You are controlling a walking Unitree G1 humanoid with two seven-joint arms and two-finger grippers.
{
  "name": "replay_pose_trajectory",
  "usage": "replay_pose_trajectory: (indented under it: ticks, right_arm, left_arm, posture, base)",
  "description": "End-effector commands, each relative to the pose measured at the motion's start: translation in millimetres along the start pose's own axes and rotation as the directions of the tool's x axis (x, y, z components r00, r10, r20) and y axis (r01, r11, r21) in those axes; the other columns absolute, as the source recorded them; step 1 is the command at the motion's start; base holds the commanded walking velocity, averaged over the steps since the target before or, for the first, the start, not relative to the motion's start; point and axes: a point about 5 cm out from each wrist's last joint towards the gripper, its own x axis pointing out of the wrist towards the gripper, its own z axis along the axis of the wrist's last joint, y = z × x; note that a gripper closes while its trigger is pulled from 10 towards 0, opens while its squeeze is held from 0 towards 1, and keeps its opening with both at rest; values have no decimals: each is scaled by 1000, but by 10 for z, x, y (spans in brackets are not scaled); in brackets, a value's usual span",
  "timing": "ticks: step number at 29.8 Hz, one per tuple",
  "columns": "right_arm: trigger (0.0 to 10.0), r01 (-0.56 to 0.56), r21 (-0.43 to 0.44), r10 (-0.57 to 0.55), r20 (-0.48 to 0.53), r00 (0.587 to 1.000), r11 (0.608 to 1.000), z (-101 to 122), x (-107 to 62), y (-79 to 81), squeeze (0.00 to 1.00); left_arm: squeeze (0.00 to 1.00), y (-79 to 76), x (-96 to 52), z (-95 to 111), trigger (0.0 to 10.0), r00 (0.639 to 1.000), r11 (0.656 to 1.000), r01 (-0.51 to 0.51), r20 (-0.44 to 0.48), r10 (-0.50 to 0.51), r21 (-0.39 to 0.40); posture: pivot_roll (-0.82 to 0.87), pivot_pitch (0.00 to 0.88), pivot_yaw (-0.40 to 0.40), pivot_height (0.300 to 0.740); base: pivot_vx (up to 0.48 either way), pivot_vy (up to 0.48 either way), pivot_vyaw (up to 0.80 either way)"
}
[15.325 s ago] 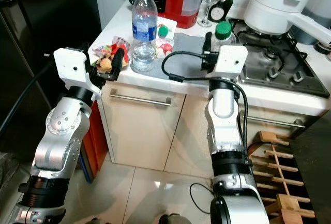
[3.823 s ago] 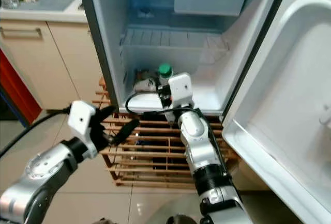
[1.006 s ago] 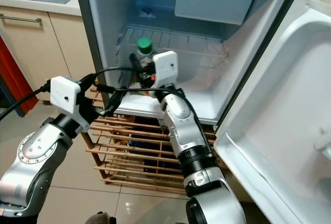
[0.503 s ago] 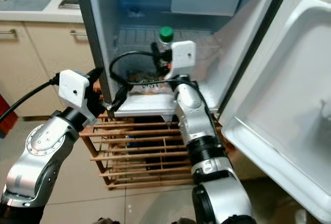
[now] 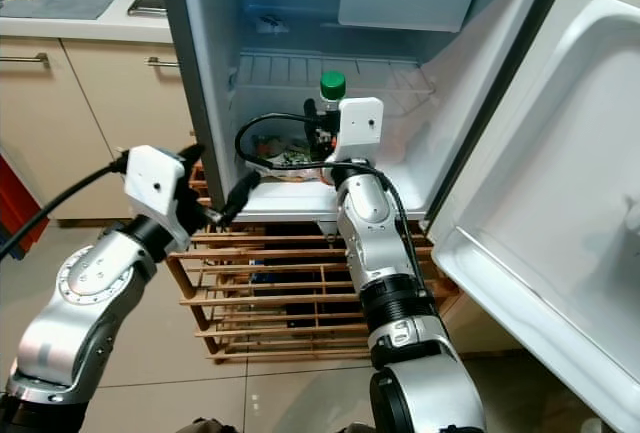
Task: Restocking fridge
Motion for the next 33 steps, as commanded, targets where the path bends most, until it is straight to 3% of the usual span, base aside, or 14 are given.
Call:
replay_pose_trajectory:
  ticks: [1, 4, 8, 19, 26, 33]
  right_arm:
    - [0, 18, 32, -19, 33, 999, 999, 130, 83, -6, 0]
    - [0, 64, 92, -65, 11, 998, 994, 138, 121, -48, 0]
    - [0, 80, 100, -81, 5, 997, 992, 151, 146, -68, 0]
    - [0, 87, 85, -82, -60, 995, 993, 31, 114, -76, 0]
    - [0, 95, 79, -92, -43, 995, 992, 50, 114, -98, 0]
    - [0, 91, 73, -89, -30, 996, 993, 68, 119, -88, 0]
  left_arm:
    - [0, 9, -8, -101, 10000, 999, 1000, -15, -32, 15, -10]
    - [0, 16, 3, -142, 10000, 998, 999, -48, -33, 47, -11]
    - [0, 36, 21, -123, 10000, 997, 997, -73, -20, 73, -2]
    - [0, 76, 54, -114, 10000, 996, 996, -90, -2, 90, -20]
    - [0, 78, 77, -108, 10000, 996, 995, -92, 5, 92, -25]
    - [0, 79, 80, -108, 10000, 996, 995, -94, 5, 95, -26]
  posture:
    - [-32, 0, -15, 740]
    - [-33, 0, -20, 740]
    - [-33, 0, -23, 740]
    - [-35, 0, -23, 732]
    - [-39, 0, -25, 703]
    - [-34, 0, -29, 703]
  base:
    - [0, 0, 0]
    - [0, 0, 0]
    - [0, 0, 0]
    - [-152, 0, 180]
    - [0, 0, 381]
    - [0, 0, 0]
